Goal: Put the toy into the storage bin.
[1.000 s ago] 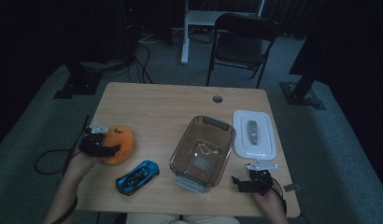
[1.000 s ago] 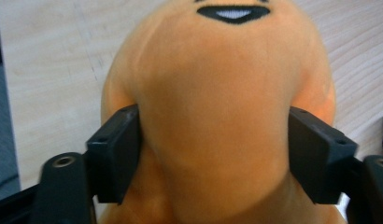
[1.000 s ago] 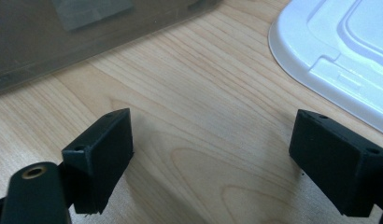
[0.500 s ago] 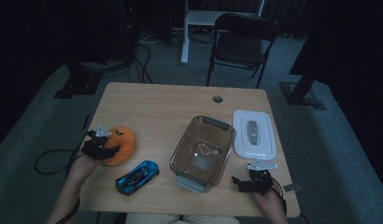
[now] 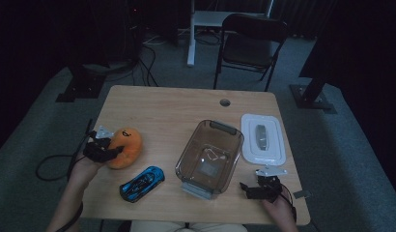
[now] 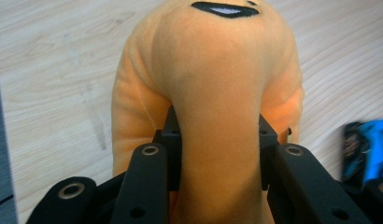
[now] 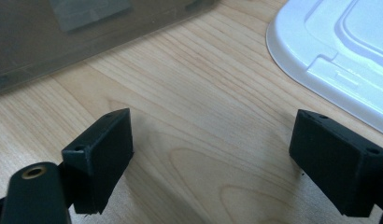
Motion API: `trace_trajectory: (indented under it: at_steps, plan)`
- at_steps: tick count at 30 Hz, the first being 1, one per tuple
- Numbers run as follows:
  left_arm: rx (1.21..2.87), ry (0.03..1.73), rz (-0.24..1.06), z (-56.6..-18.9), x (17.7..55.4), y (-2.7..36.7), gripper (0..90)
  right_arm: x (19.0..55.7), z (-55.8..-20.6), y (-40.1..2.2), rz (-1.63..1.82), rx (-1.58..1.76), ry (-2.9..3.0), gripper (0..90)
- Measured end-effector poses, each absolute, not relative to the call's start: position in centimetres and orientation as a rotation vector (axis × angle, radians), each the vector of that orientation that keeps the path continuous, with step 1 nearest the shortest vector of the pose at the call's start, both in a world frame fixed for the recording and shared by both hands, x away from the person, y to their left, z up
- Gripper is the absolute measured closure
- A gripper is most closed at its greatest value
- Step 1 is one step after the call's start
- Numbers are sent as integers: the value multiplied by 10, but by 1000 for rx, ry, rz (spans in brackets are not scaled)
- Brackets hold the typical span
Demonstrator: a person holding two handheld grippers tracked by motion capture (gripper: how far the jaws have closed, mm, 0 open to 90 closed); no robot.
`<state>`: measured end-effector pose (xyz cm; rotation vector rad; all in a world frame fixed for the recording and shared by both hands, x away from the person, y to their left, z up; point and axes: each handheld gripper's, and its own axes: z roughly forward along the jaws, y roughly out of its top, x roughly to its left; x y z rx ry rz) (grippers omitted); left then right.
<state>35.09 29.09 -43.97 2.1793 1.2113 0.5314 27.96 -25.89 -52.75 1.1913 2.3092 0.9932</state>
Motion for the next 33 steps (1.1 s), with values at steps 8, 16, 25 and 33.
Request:
trace_trajectory:
  at_steps: [8,16,25,33]
  plan:
    - [2206,1122,512,-412,351,275,694,280,-527,-259,993,1191,2309,130]
    - [2199,1050,491,-387,355,258,694,280,-527,-259,992,1196,2305,130]
    - [2185,944,495,-356,357,233,693,280,-527,-259,991,1200,2303,130]
    - [2193,856,486,-333,360,210,692,280,-527,-259,991,1199,2303,131]
